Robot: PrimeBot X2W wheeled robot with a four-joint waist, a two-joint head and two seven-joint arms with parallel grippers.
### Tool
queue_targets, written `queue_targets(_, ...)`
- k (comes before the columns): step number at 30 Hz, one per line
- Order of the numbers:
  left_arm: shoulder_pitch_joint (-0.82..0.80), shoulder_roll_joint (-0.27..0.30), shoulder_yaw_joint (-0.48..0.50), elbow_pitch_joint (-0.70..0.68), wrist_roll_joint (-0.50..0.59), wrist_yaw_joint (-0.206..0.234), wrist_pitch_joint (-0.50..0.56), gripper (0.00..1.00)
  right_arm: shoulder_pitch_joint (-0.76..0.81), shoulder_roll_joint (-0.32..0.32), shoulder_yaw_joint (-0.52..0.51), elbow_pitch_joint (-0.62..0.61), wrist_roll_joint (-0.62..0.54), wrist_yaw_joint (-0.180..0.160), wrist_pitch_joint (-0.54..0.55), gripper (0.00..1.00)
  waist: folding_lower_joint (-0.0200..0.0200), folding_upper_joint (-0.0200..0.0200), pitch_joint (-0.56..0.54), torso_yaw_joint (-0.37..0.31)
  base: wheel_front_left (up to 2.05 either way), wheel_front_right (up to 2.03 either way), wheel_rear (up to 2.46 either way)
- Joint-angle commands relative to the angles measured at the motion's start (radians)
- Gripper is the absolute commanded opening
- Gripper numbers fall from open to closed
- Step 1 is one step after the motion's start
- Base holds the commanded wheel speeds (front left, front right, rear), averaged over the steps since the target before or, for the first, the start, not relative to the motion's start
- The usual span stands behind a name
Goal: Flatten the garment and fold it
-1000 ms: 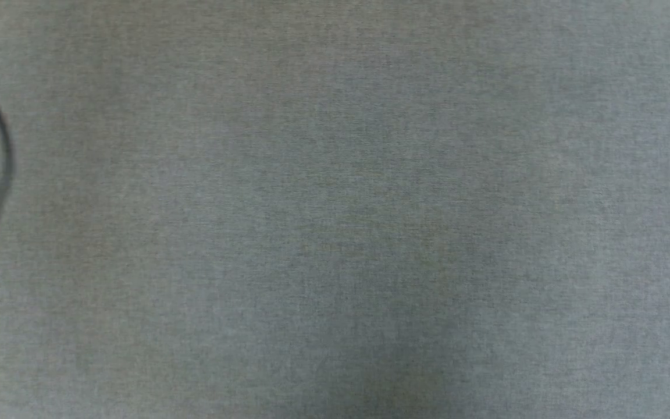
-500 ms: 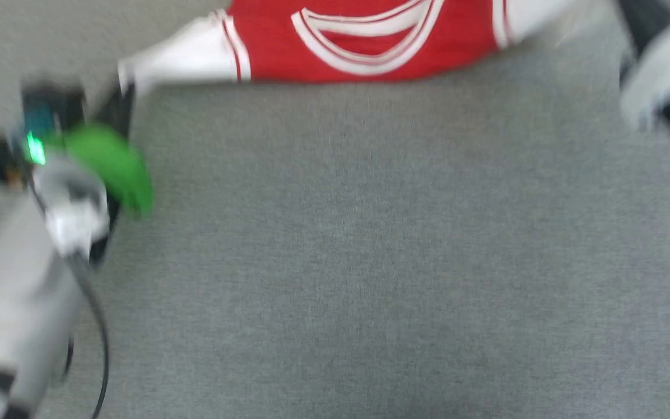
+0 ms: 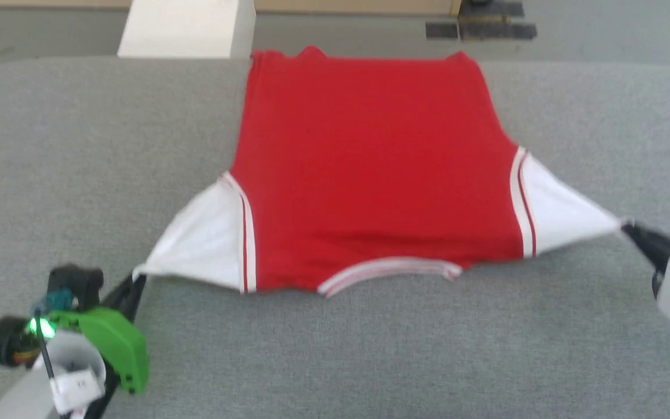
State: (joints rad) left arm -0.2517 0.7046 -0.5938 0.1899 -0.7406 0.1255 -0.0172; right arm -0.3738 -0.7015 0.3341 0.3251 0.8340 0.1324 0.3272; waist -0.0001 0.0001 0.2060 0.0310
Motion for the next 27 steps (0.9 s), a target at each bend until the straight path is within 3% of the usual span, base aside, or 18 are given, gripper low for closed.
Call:
queue_targets(1, 0.04, 0.023, 0.003, -0.015, -0.016, 0.017, 0.01, 0.0, 0.043, -0.002, -0.021, -0.014, -0.005, -0.002, 0.023, 0.0, 0.0001, -0.0001, -0.039, 0.005, 0.0, 0.0, 0.0)
queue_targets(7, 0.148, 0.069, 0.004, -0.09, -0.049, 0.053, 0.041, 0.0, 0.183, 0.017, -0.109, -0.094, -0.023, -0.002, 0.129, 0.0, 0.0001, -0.0001, -0.086, 0.01, 0.0, 0.0, 0.0)
queue_targets(16, 0.3, 0.137, -0.021, -0.198, -0.128, 0.063, 0.138, 0.0, 0.416, 0.063, -0.312, -0.228, -0.019, -0.002, 0.449, 0.0, 0.0001, -0.0001, -0.144, 0.026, 0.0, 0.0, 0.0)
queue_targets(21, 0.353, 0.13, -0.058, -0.233, -0.164, 0.061, 0.192, 0.0, 0.531, 0.143, -0.427, -0.319, -0.075, -0.002, 0.616, 0.0, 0.0001, -0.0001, -0.146, 0.031, 0.0, 0.0, 0.0)
queue_targets(26, 0.333, 0.084, -0.061, -0.241, -0.162, 0.057, 0.162, 0.0, 0.558, 0.225, -0.488, -0.412, -0.14, -0.002, 0.667, 0.0, 0.0001, -0.0001, -0.131, 0.041, 0.0, 0.0, 0.0)
queue_targets(27, 0.322, 0.071, -0.056, -0.243, -0.163, 0.056, 0.151, 0.0, 0.553, 0.237, -0.498, -0.431, -0.156, -0.002, 0.665, 0.61, 0.0001, -0.0001, -0.125, 0.045, 0.0, 0.0, 0.0)
